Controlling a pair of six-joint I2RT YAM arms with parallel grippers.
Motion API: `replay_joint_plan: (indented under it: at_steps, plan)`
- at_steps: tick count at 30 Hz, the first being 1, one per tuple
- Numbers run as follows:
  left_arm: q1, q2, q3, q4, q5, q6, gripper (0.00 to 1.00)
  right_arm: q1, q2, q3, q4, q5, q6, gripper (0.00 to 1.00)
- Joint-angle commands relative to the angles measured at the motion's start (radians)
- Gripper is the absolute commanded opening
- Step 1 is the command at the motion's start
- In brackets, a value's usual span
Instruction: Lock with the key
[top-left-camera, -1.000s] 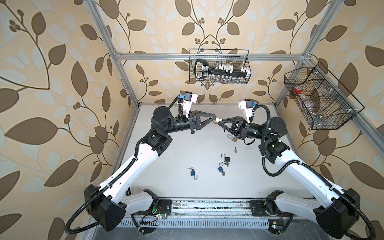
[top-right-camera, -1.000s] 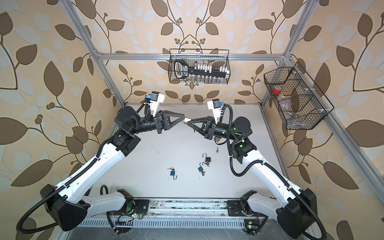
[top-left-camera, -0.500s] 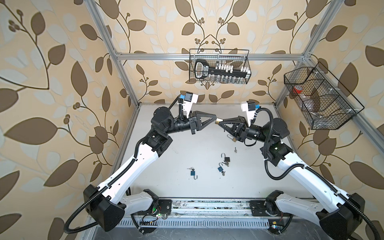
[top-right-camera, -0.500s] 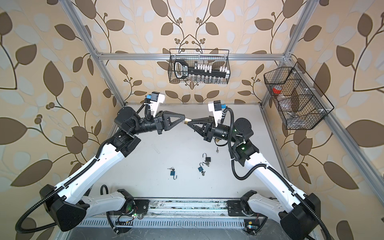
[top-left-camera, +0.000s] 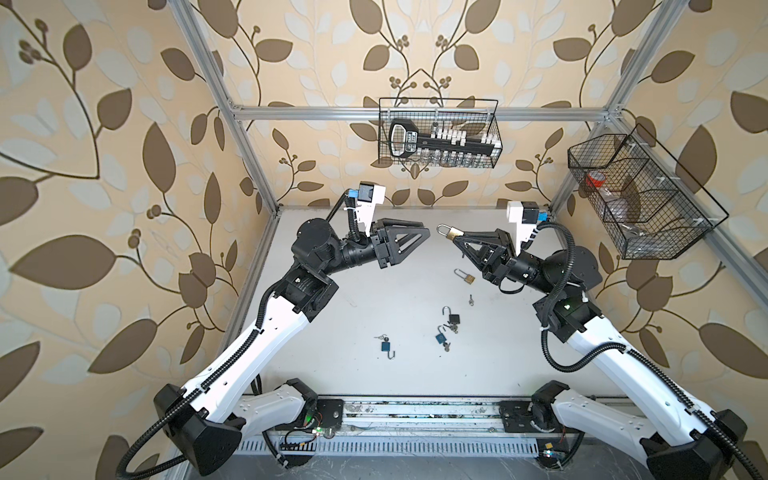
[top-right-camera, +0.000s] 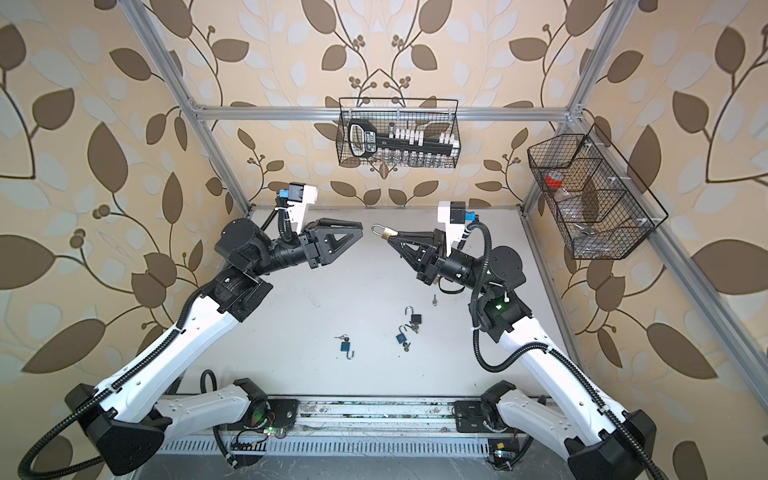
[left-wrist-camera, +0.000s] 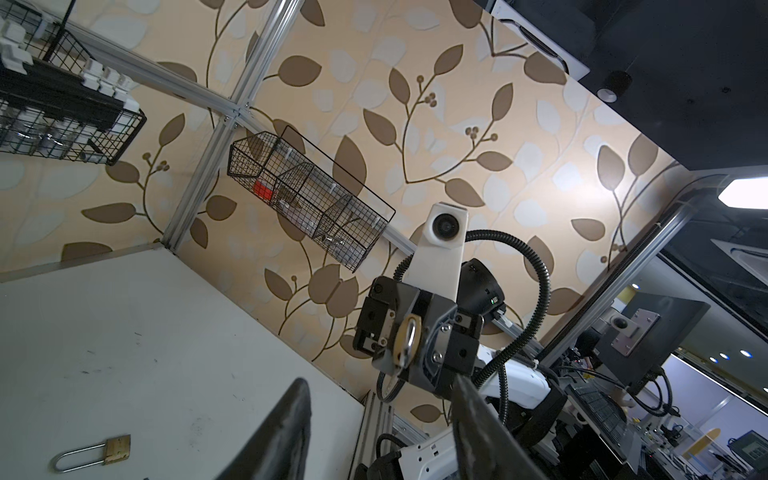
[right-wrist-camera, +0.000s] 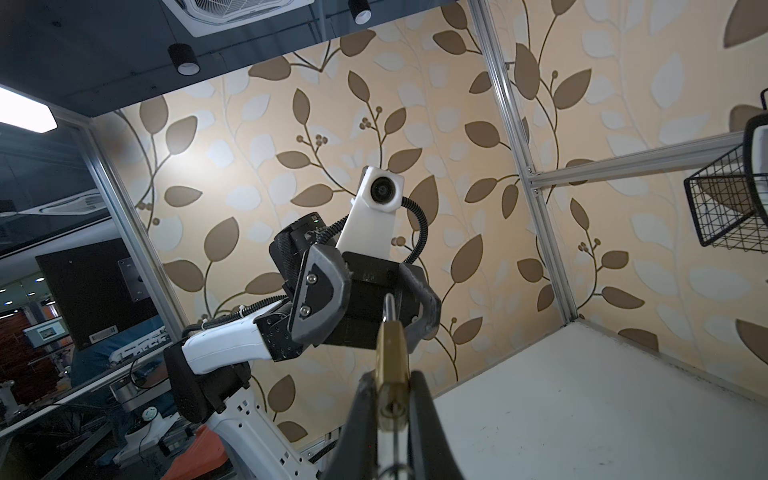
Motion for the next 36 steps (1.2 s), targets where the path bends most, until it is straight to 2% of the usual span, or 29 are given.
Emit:
replay_joint_plan:
  at_steps: [1, 6, 11, 18, 21, 24, 27, 28, 36]
  plan:
    - [0.004, -0.012, 0.025, 0.031, 0.005, 0.004, 0.52, -0.005, -0.002, -0.011, 0.030, -0.011, 0.022, 0.00]
    - [0.005, 0.015, 0.040, 0.049, 0.063, -0.005, 0.51, -0.005, 0.031, 0.012, 0.019, -0.074, 0.037, 0.00]
    - [0.004, 0.039, 0.047, 0.087, 0.117, -0.030, 0.46, -0.004, 0.047, 0.027, -0.001, -0.093, 0.036, 0.00]
    - [0.002, 0.050, 0.046, 0.093, 0.130, -0.033, 0.30, -0.004, 0.055, 0.033, -0.012, -0.099, 0.034, 0.00]
    - [0.003, 0.052, 0.047, 0.088, 0.125, -0.031, 0.27, -0.002, 0.059, 0.035, -0.013, -0.103, 0.034, 0.00]
    - [0.004, 0.051, 0.047, 0.080, 0.121, -0.025, 0.19, -0.001, 0.060, 0.035, -0.015, -0.104, 0.034, 0.00]
    - [0.002, 0.050, 0.047, 0.073, 0.119, -0.017, 0.03, -0.001, 0.060, 0.037, -0.015, -0.107, 0.037, 0.00]
    - [0.002, 0.050, 0.047, 0.069, 0.118, -0.015, 0.00, -0.002, 0.060, 0.040, -0.015, -0.110, 0.038, 0.00]
    - [0.001, 0.052, 0.041, 0.060, 0.137, 0.016, 0.00, 0.001, 0.076, 0.064, 0.014, -0.142, 0.097, 0.00]
